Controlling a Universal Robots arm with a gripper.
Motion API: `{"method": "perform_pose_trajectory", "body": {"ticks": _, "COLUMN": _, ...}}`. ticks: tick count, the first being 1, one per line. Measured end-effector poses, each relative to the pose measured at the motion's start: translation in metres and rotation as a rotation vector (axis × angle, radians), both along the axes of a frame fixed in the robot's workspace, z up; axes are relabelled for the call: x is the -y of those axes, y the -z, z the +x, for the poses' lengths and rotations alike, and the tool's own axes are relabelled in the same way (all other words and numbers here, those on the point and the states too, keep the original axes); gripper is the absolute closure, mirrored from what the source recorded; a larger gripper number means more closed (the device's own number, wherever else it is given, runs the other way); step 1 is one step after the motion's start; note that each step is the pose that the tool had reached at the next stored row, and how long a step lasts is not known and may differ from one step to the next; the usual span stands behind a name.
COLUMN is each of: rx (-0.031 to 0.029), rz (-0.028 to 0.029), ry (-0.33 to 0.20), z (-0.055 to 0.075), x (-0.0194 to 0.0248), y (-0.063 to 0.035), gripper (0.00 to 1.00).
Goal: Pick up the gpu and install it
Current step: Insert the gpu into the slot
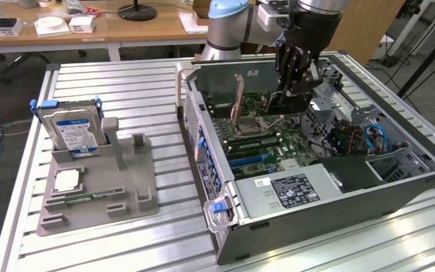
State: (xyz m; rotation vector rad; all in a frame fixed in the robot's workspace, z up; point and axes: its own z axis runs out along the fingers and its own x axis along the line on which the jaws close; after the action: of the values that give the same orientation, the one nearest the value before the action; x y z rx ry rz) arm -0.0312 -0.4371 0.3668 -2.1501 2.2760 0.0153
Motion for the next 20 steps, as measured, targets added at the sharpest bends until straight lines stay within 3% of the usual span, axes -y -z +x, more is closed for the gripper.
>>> {"method": "perform_pose_trajectory", "body": {"ticks": 20, "rx": 0.0001, "rz": 0.0002, "ry": 0.000, "z": -0.0001, "x": 0.0000, "y": 0.0028, "gripper": 0.74}}
